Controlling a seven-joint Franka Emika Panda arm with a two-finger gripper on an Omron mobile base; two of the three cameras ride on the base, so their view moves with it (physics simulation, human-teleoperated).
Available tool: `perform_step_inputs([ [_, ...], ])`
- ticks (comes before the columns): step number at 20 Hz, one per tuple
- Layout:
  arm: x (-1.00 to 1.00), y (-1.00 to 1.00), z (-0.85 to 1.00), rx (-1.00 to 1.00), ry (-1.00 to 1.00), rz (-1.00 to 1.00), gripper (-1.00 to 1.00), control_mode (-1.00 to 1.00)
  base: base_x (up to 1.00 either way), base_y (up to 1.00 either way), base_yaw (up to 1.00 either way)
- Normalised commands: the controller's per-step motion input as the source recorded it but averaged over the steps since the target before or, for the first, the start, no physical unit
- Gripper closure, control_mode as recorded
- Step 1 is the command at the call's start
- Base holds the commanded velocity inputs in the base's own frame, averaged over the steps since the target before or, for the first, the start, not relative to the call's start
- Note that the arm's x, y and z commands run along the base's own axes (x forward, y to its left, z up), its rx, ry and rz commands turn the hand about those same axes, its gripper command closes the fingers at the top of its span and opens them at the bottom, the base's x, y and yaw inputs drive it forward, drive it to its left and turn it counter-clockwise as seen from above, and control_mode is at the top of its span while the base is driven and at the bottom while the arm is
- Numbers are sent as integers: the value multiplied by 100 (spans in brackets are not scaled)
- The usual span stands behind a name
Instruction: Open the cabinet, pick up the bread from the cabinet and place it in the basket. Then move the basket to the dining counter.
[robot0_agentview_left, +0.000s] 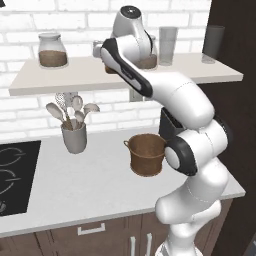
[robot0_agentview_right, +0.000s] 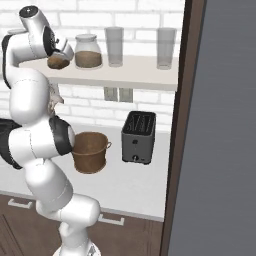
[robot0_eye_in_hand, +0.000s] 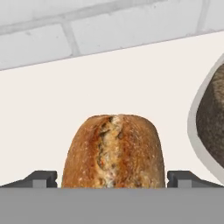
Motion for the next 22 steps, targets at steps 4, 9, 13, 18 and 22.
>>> perform_step_inputs([
  [4, 10, -1, -1, 0, 4, 0, -100, -100, 0, 0, 0],
  [9, 0, 0, -29, 0, 5, 0, -100, -100, 0, 0, 0],
  [13, -2, 0, -41, 0, 3, 0, -100, -100, 0, 0, 0],
  [18, 0, 0, -19, 0, 0, 0, 100, -100, 0, 0, 0],
  [22, -61, -6, -9, 5, 0, 0, 100, -100, 0, 0, 0],
])
